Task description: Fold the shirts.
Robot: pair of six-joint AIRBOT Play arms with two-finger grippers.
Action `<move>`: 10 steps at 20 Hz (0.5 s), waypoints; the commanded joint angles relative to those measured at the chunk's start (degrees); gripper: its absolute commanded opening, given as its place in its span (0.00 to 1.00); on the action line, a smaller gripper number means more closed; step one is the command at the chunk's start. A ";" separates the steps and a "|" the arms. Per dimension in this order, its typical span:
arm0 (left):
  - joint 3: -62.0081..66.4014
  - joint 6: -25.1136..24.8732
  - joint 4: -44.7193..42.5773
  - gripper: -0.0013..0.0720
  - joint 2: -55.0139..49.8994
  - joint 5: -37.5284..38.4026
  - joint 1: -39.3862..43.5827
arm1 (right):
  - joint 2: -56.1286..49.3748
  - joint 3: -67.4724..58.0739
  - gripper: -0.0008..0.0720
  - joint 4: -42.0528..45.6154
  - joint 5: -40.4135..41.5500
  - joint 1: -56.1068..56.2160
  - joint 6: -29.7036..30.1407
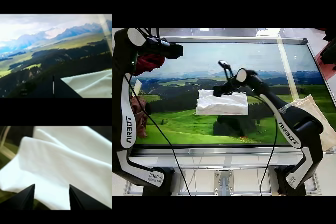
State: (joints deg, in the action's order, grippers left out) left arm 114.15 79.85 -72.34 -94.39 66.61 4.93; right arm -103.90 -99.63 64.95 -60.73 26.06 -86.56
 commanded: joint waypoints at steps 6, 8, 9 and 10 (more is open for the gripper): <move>-0.28 -0.13 0.76 0.04 0.07 0.07 -0.26 | 1.68 7.19 0.83 -3.78 -19.10 -24.90 -1.75; -0.28 0.37 0.76 0.04 0.04 -0.35 -0.26 | 0.90 11.37 0.91 -11.02 -18.01 -28.63 0.72; -0.28 1.36 0.81 0.04 0.04 -1.01 -0.26 | 0.17 12.81 0.91 -14.25 -17.62 -29.46 2.91; -0.28 1.88 0.90 0.04 0.04 -1.66 -0.26 | -0.72 13.86 0.91 -16.96 -17.03 -29.66 4.63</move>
State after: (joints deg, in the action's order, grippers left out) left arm 113.89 80.42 -71.61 -94.37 66.24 4.73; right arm -103.31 -89.78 57.78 -77.06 0.38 -86.37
